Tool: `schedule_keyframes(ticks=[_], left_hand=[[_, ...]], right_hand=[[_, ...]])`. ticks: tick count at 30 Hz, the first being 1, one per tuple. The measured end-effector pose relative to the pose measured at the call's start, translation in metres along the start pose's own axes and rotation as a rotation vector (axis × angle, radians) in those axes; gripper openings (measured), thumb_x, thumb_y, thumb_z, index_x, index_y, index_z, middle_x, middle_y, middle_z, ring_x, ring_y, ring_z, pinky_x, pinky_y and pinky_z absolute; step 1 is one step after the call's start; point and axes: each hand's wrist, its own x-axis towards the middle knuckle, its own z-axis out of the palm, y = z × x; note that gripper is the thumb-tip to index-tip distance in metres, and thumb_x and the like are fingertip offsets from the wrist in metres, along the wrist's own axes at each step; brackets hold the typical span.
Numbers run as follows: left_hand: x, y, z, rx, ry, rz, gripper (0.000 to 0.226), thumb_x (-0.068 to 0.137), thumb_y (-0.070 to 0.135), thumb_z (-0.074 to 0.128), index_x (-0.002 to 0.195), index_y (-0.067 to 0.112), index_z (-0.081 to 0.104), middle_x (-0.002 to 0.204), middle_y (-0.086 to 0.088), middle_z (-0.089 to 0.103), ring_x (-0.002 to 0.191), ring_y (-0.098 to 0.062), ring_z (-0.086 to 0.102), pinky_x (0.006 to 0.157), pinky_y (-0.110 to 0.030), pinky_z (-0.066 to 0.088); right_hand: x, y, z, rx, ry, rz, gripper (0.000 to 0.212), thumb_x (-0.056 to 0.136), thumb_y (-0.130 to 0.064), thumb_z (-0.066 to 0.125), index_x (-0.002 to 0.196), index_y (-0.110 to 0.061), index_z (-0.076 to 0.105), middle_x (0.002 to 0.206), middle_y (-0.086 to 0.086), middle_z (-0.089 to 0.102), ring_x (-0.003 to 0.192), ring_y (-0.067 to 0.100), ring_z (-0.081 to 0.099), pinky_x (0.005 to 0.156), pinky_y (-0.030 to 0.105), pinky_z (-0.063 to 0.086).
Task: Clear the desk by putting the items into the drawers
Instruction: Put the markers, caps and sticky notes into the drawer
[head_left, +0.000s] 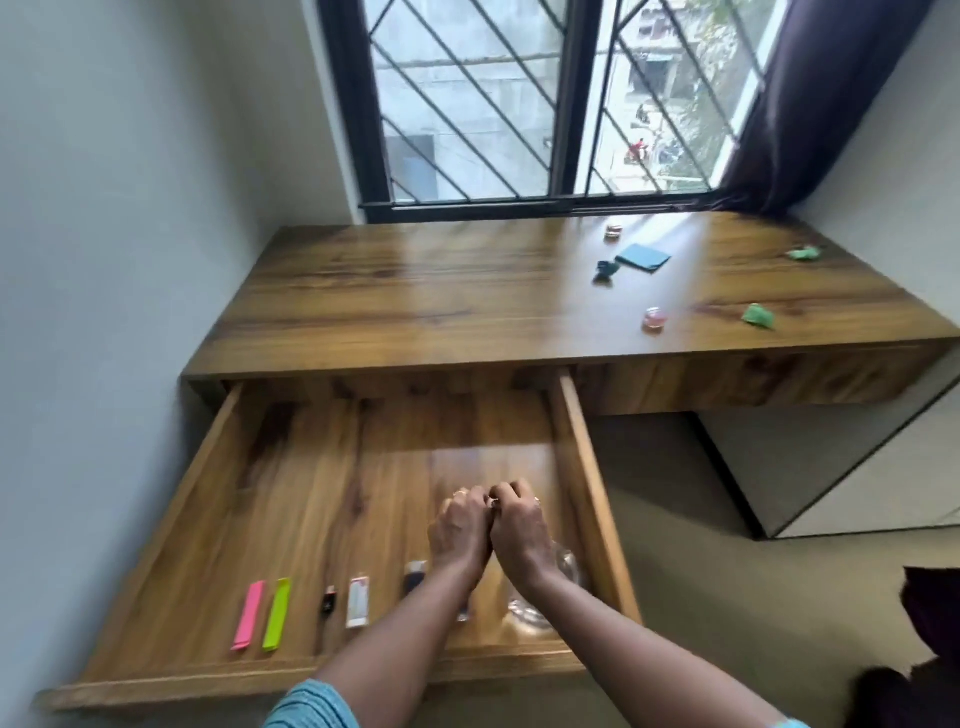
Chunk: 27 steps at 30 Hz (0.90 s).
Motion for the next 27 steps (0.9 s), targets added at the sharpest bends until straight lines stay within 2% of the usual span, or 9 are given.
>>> schedule_keyframes(ticks=[7, 12, 17, 22, 27], left_hand=[[0.007, 0.14, 0.041, -0.074, 0.009, 0.086, 0.031, 0.095, 0.036, 0.04, 0.108, 0.019, 0.062, 0.111, -0.006, 0.065, 0.108, -0.025, 0.06, 0.084, -0.033, 0.048], [0.024, 0.207, 0.061, -0.121, 0.087, 0.146, 0.028, 0.093, 0.03, 0.044, 0.108, 0.018, 0.064, 0.113, -0.006, 0.066, 0.107, -0.023, 0.06, 0.085, -0.032, 0.048], [0.061, 0.254, 0.071, -0.13, 0.149, 0.161, 0.029, 0.095, 0.03, 0.043, 0.111, 0.016, 0.063, 0.114, -0.007, 0.065, 0.106, -0.023, 0.059, 0.082, -0.033, 0.049], [0.119, 0.293, 0.081, -0.199, 0.21, 0.097, 0.028, 0.094, 0.028, 0.046, 0.111, 0.014, 0.064, 0.114, -0.008, 0.065, 0.108, -0.025, 0.058, 0.084, -0.034, 0.05], [0.187, 0.33, 0.084, -0.227, 0.221, -0.02, 0.034, 0.093, 0.028, 0.048, 0.123, 0.013, 0.056, 0.122, -0.011, 0.06, 0.118, -0.026, 0.051, 0.094, -0.034, 0.045]], right_hand=[[0.025, 0.103, -0.098, 0.011, 0.153, 0.052, 0.019, 0.093, -0.015, 0.05, 0.1, -0.005, 0.065, 0.106, 0.013, 0.056, 0.09, 0.034, 0.061, 0.076, 0.035, 0.047], [0.056, 0.163, -0.146, -0.016, 0.232, 0.121, 0.022, 0.093, -0.007, 0.047, 0.106, -0.005, 0.065, 0.108, 0.015, 0.058, 0.091, 0.035, 0.061, 0.078, 0.036, 0.049], [0.103, 0.201, -0.177, -0.006, 0.265, 0.115, 0.022, 0.093, -0.003, 0.047, 0.106, -0.001, 0.065, 0.109, 0.017, 0.058, 0.09, 0.036, 0.061, 0.079, 0.036, 0.049], [0.164, 0.225, -0.2, -0.024, 0.261, 0.063, 0.022, 0.094, -0.004, 0.048, 0.108, -0.001, 0.065, 0.111, 0.017, 0.058, 0.091, 0.034, 0.062, 0.08, 0.037, 0.051], [0.234, 0.241, -0.221, -0.08, 0.197, 0.015, 0.024, 0.093, -0.005, 0.049, 0.112, -0.002, 0.064, 0.115, 0.018, 0.058, 0.097, 0.035, 0.062, 0.085, 0.037, 0.05]])
